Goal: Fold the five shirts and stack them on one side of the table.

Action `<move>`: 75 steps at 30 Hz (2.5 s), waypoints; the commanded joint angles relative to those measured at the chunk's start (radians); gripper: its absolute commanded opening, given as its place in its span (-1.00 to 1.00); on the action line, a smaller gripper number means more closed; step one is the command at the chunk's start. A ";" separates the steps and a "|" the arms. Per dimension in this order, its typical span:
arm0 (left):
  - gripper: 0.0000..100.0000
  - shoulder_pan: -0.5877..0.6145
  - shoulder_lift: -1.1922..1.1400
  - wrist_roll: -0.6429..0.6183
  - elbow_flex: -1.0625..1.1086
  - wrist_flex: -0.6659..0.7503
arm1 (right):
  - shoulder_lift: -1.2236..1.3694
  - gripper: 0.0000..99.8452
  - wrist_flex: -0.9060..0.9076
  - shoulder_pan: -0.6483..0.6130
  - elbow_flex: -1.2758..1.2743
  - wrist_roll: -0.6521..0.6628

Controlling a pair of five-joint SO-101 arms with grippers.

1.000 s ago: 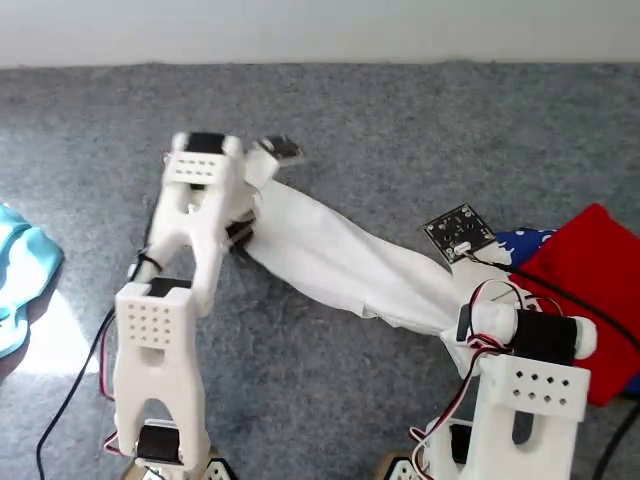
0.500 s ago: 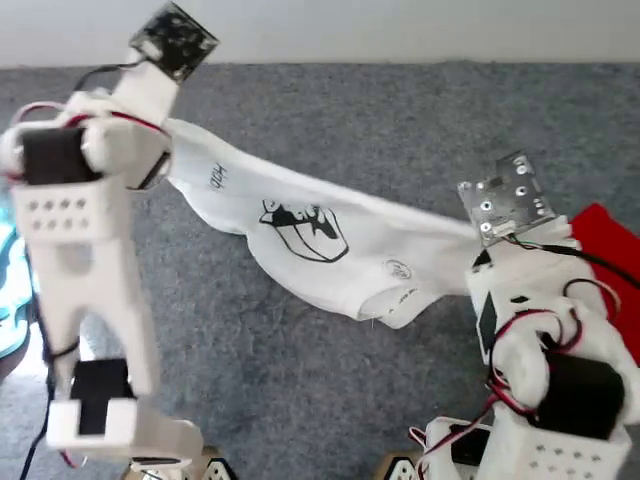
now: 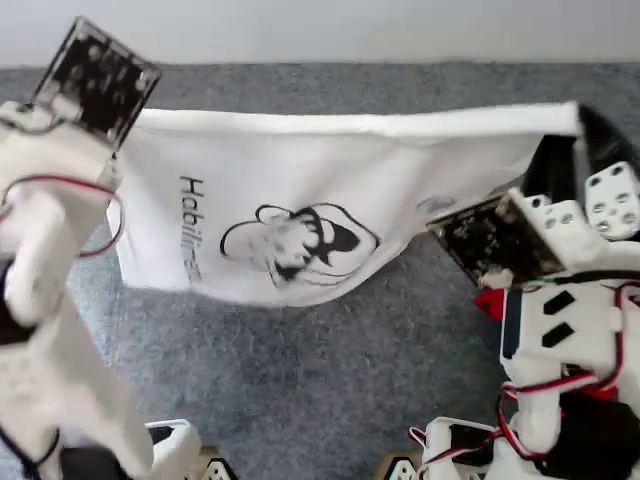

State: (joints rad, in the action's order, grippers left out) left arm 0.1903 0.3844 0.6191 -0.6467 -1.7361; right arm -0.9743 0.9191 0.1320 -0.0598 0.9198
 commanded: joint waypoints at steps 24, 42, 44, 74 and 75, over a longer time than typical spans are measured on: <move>-0.97 0.025 0.278 -0.061 0.044 0.224 | -0.008 -0.98 -0.260 0.188 0.213 0.187; -0.97 0.025 0.512 -0.063 0.130 -0.015 | -0.054 -0.98 -0.269 0.188 0.319 0.264; -0.97 0.025 0.509 -0.063 0.180 -0.015 | -0.054 -0.98 -0.245 0.188 0.278 0.264; -0.97 0.023 -0.529 -0.063 0.568 0.855 | 0.757 -0.98 -1.110 -0.074 -0.384 0.382; -0.97 0.023 -0.580 -0.063 0.498 0.850 | 0.802 -0.98 -1.139 -0.074 -0.350 0.390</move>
State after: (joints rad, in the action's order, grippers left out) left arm 0.2010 -0.0852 0.5485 0.0760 -0.8999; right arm -0.2562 -0.1059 0.0491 -0.5247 1.2727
